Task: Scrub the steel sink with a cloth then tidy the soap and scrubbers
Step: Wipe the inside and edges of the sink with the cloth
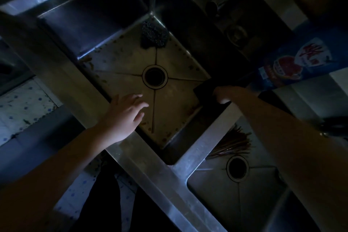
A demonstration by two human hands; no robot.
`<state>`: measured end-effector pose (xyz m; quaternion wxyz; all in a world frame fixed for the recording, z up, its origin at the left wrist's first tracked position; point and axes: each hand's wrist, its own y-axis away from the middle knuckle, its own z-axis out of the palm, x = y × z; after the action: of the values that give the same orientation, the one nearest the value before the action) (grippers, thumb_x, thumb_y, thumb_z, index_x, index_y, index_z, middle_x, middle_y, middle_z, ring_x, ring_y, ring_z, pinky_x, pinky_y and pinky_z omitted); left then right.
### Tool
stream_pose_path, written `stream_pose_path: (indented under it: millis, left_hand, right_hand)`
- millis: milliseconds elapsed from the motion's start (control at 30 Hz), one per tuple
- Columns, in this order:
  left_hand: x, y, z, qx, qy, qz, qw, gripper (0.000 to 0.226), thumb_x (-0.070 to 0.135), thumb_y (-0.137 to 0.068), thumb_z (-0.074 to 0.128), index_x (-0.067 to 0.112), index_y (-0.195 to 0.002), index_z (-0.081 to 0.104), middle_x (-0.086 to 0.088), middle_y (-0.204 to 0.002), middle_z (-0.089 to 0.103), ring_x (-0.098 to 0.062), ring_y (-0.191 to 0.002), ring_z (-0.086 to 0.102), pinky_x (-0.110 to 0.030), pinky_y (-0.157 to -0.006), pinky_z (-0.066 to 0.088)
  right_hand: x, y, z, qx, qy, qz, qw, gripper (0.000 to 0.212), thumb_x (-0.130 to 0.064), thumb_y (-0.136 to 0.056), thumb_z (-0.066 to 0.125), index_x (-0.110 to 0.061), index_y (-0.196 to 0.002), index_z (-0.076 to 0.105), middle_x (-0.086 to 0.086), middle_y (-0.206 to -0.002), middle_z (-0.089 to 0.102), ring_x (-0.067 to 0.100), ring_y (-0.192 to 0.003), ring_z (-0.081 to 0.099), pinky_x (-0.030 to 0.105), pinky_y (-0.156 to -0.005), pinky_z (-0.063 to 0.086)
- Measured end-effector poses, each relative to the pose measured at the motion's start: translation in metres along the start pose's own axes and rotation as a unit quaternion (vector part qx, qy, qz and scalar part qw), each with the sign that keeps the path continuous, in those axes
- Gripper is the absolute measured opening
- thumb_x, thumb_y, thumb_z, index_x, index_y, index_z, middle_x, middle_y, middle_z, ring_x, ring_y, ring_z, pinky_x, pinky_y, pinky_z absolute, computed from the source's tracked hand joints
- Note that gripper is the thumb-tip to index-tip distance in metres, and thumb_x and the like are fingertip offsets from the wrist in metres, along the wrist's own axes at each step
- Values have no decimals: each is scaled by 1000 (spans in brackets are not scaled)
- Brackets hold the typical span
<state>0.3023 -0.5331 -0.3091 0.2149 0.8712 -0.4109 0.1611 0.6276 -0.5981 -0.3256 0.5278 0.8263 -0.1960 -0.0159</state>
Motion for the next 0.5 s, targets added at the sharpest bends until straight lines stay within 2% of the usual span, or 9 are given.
stream_pose_path:
  millis: [100,233,333,400,500]
  left_hand:
    - [5,0,0,1,2,3,1000,30,20,-92,51,15,-120,58,-7,-138,46,-24,-129,40,-44,-104,25]
    - [10,2,3,-3,-7,9,1000,29,21,-92,51,17,-120,58,-6,-139,45,-24,-129,40,-45,-105,23]
    - [12,5,3,-2,-18,12,1000,28,19,-91,53,15,-118,59,-8,-134,50,-25,-127,43,-46,-102,28]
    - [13,8,3,-3,-23,10,1000,28,18,-90,54,14,-117,60,-9,-133,51,-26,-126,44,-47,-101,30]
    - [14,10,2,0,-19,-4,1000,28,18,-90,54,15,-118,60,-8,-135,50,-25,-127,44,-46,-100,29]
  right_hand:
    - [-37,16,23,-29,-13,-54,998,38,-16,-101,36,2,-131,50,17,-139,47,27,-126,47,32,-105,38]
    - [-89,35,56,-53,-30,-107,992,37,-15,-99,40,-2,-133,48,17,-139,47,32,-128,46,39,-104,38]
    - [-117,49,70,-110,-17,-156,982,42,-17,-102,33,-1,-140,37,14,-147,38,27,-133,39,31,-104,34]
    - [-119,49,76,-101,-38,-157,982,44,-16,-101,31,-3,-143,33,13,-148,37,27,-133,40,30,-103,35]
    - [-103,54,67,-33,0,-175,984,39,-13,-99,38,-3,-136,44,15,-140,46,29,-126,47,34,-99,40]
